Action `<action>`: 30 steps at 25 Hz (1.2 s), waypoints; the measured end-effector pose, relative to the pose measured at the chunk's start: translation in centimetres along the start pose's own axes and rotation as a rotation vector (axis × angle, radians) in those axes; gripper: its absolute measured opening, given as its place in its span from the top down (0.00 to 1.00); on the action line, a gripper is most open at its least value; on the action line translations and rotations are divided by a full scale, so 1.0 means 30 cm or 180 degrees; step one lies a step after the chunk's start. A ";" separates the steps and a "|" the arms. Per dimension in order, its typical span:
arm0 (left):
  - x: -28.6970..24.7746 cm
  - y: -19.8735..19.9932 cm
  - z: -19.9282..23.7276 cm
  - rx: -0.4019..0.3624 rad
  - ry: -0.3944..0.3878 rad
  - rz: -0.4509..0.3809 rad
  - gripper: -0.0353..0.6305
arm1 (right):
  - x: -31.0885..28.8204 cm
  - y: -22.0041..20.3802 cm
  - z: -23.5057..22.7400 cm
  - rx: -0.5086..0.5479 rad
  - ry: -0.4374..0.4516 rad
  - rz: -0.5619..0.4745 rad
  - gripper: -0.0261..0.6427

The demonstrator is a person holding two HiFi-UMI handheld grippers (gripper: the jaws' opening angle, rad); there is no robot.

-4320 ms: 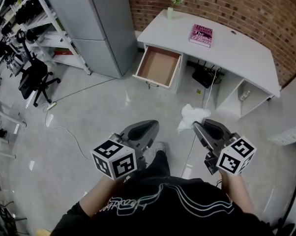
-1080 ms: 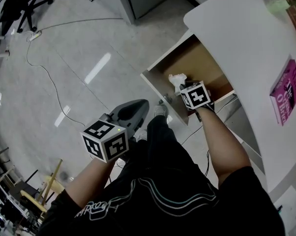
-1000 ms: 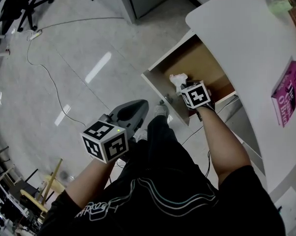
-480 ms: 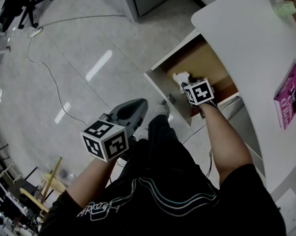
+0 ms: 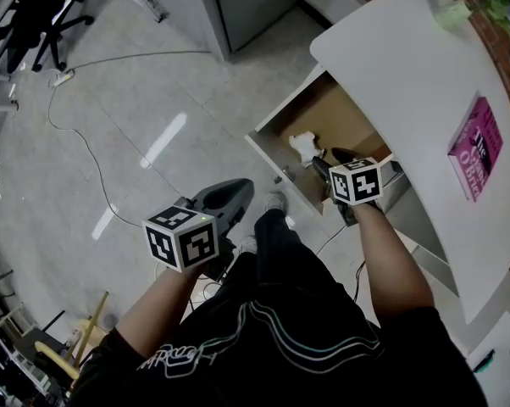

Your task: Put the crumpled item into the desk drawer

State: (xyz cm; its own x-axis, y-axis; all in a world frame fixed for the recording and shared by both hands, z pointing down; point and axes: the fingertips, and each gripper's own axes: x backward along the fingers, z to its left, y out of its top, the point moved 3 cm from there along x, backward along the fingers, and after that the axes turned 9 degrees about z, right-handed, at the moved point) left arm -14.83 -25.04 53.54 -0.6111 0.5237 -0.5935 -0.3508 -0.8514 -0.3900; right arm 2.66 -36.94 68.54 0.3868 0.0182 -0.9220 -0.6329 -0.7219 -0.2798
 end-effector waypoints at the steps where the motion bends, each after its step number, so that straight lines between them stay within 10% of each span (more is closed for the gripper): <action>1: 0.018 -0.001 -0.021 -0.0032 -0.0011 0.0011 0.91 | 0.053 -0.006 0.024 -0.0020 0.0022 -0.0087 0.63; 13: 0.300 0.043 -0.461 -0.0693 -0.0460 -0.0187 0.91 | 0.938 0.058 0.434 -0.0002 0.0707 -0.1815 0.70; 30: 0.744 -0.152 -1.158 -0.1908 -0.1086 -0.0497 0.91 | 1.651 -0.313 0.954 0.0739 0.0965 -0.2808 0.87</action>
State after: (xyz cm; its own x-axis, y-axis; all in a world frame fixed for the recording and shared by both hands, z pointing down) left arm -2.21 -8.41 17.61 -0.8081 0.5163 -0.2835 -0.0613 -0.5524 -0.8313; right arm 8.56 -9.45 17.84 0.9237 0.2862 -0.2547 -0.1354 -0.3782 -0.9158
